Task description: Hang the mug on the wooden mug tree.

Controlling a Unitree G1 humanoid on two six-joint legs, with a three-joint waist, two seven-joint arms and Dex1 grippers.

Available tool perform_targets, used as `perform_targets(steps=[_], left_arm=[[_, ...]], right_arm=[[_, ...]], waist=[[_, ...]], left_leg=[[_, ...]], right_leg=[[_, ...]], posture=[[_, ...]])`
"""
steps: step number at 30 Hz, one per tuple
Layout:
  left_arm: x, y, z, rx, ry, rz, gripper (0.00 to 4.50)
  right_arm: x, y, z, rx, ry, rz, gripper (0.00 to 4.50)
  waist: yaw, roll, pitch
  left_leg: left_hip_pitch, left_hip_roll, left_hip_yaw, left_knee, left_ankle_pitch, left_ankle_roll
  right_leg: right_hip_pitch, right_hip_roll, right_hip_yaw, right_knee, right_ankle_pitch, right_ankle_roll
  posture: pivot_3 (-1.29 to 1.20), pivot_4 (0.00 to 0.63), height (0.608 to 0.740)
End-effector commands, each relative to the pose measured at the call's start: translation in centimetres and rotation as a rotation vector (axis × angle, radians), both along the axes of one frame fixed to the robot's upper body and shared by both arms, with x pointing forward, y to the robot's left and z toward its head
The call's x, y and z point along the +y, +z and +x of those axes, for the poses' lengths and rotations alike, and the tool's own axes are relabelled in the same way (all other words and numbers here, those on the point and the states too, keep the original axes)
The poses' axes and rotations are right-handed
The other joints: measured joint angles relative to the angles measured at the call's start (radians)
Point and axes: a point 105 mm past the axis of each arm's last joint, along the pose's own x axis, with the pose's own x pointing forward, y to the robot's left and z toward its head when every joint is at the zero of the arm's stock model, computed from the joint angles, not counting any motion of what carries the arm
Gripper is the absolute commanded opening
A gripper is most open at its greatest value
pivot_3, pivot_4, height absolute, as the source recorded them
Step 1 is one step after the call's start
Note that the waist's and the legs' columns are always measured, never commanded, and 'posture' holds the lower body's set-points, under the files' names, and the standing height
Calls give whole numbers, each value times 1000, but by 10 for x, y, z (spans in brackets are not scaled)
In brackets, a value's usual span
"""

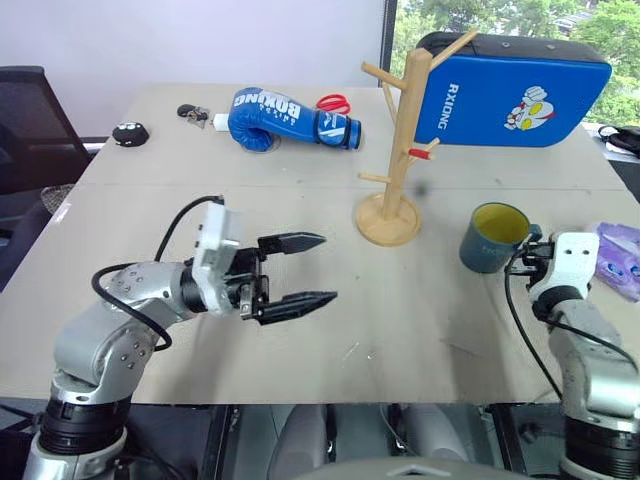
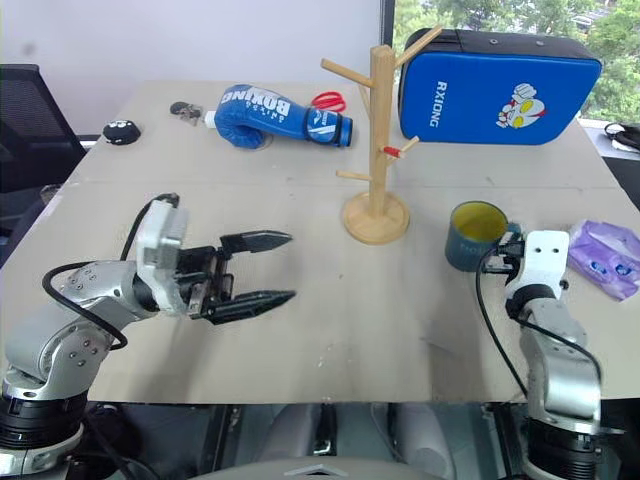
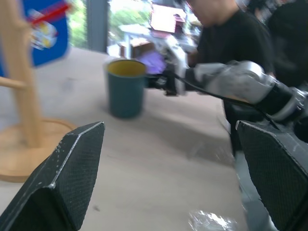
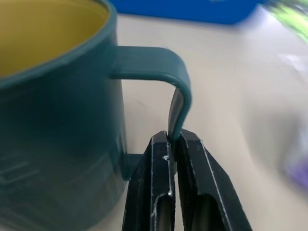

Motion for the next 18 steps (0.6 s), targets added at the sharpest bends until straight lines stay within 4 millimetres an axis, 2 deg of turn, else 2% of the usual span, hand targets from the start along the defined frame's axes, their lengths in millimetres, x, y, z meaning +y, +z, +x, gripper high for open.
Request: perform_targets(steps=[1,4,7,10,15,18], left_arm=[[24,12,1,-47,92,-96,4500],[41,7,-4,-4,117,-102,4500],[57,3,-3,19,167,-104,4500],[66,-2,-4,25,197,-93,4500],[66,-4,-9,25,210,-99,4500],[66,-5,-9,21,216,-101,4500]], right_arm=[[43,62,-8,-138,321,-67,33],[62,86,-7,-125,450,-181,33],[83,97,-6,-75,554,-272,33],[95,109,0,-63,570,-288,33],[101,126,21,-41,497,-295,33],[106,126,33,-16,473,-313,33]], waist=[[-7,0,0],[-8,-1,0],[-1,-1,0],[3,-1,0],[4,-4,0],[4,-4,0]], left_leg=[[0,1,0,0,0,0],[1,1,-1,0,0,0],[1,2,-1,0,0,0],[0,1,-1,0,0,0],[-5,0,0,0,0,0],[-5,0,0,0,0,0]], right_leg=[[0,1,1,0,0,1],[0,2,0,0,0,1],[0,1,-2,0,0,-1],[0,0,-2,0,0,-1],[-3,-3,-2,-1,0,-1],[-4,-3,-3,-1,0,-1]], posture=[[0,150,740],[0,150,740],[0,150,740],[0,150,740],[0,150,740],[0,150,740]])
